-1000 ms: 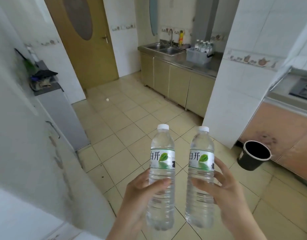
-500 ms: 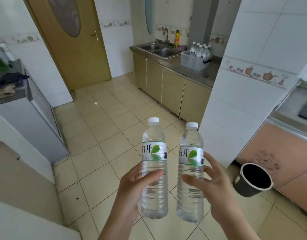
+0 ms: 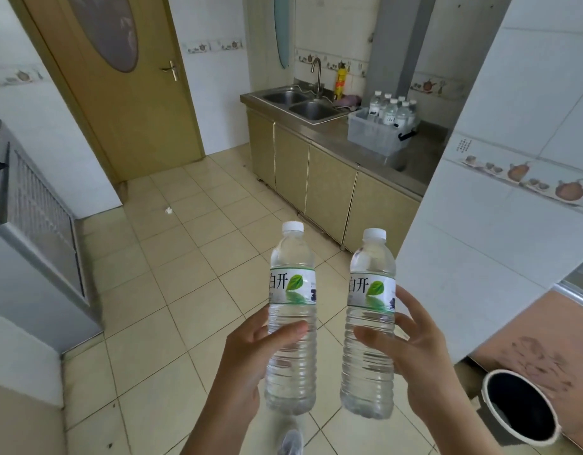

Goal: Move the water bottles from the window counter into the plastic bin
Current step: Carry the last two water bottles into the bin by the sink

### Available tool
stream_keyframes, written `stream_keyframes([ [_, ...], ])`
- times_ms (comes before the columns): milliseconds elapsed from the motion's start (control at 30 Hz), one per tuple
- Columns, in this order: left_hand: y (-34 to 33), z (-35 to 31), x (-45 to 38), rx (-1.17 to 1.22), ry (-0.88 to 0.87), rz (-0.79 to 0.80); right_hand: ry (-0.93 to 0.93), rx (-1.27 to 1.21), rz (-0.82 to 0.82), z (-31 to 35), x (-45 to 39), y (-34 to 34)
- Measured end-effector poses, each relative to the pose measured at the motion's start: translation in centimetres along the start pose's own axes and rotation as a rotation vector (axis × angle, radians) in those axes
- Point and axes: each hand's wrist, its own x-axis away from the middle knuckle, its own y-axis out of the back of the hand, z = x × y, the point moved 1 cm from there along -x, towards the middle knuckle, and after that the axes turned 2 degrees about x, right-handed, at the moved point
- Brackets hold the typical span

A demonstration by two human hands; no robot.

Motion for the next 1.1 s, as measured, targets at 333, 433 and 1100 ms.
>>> stream_keyframes([
  [333, -0.8, -6.9, -18.3, -0.036, 0.017, 0.064, -0.002, -0.009, -0.026, 3.9, -16.7, -4.8],
  [433, -1.6, -8.6, -23.0, -0.046, 0.016, 0.085, -0.005, -0.013, -0.053, 4.7, -21.5, -5.4],
  [1100, -13.2, -18.3, -55.4, -0.072, 0.033, 0.056, -0.034, -0.040, -0.027, 9.6, -57.2, -4.1],
])
